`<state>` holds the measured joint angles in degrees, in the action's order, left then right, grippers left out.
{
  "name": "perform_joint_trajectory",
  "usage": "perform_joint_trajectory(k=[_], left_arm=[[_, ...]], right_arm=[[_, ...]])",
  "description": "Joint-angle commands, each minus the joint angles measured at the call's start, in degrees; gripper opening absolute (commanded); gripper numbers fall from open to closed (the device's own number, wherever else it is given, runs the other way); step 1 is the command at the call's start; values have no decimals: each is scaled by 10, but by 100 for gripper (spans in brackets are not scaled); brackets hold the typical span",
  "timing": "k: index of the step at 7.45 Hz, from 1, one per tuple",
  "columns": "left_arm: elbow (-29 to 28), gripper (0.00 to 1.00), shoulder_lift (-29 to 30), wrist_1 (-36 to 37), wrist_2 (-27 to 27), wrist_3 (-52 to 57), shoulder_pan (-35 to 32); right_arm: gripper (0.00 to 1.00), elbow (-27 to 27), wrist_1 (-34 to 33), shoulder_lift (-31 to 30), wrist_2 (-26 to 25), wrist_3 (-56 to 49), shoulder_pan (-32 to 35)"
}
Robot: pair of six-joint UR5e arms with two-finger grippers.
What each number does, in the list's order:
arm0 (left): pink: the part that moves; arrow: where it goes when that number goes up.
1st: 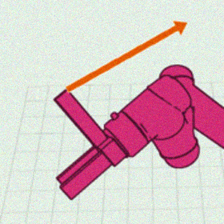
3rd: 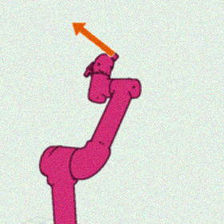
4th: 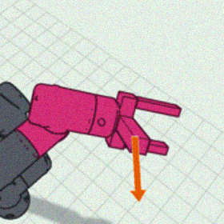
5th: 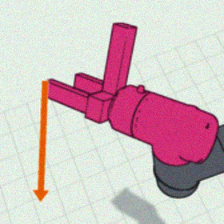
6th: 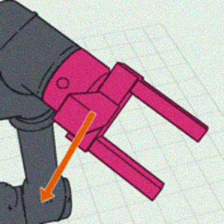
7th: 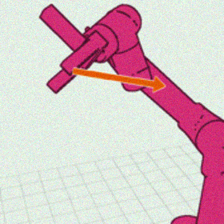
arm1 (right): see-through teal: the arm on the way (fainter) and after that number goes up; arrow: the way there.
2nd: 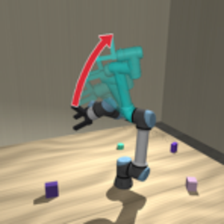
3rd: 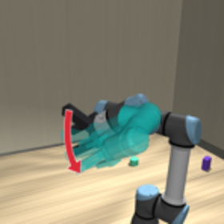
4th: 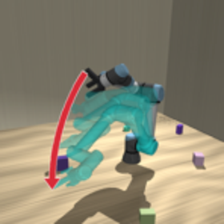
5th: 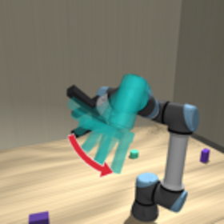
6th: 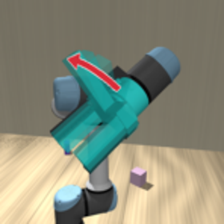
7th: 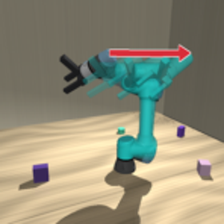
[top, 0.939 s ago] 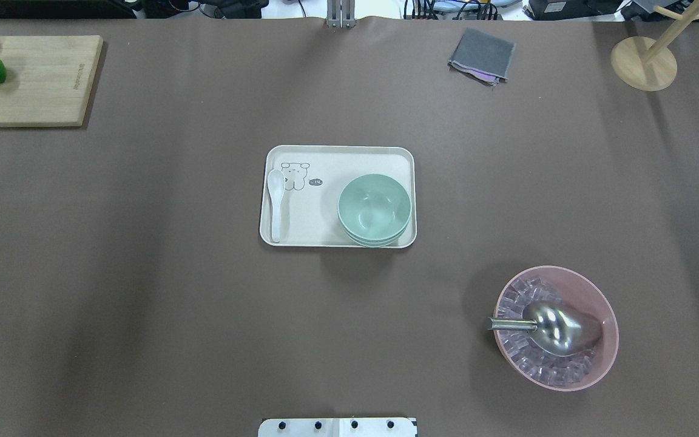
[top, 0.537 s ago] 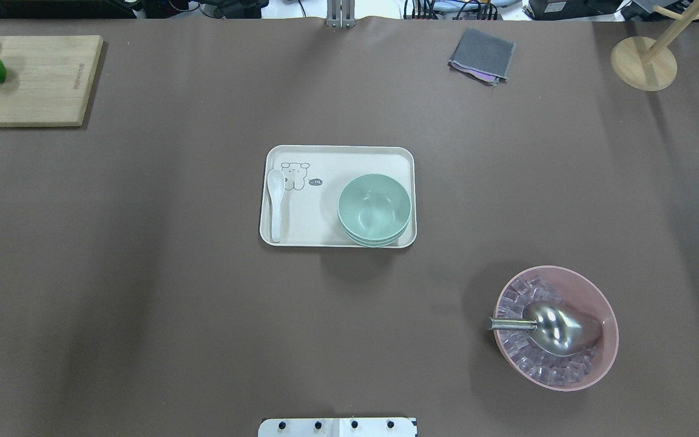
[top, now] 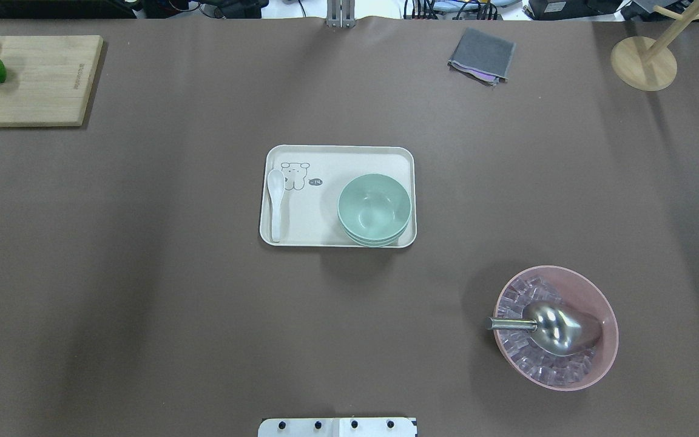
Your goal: Stack green bowls together
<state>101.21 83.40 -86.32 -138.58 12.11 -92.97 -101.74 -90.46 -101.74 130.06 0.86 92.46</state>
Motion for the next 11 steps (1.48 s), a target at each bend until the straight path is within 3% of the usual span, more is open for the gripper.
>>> perform_joint_trajectory(k=[1,11], left_arm=[[0,98,0,0,3,-2,0],[-1,98,-8,0,6,-2,1]], right_arm=[[100,1,0,-2,1,-2,0],[100,2,1,-9,1,-7,0]])
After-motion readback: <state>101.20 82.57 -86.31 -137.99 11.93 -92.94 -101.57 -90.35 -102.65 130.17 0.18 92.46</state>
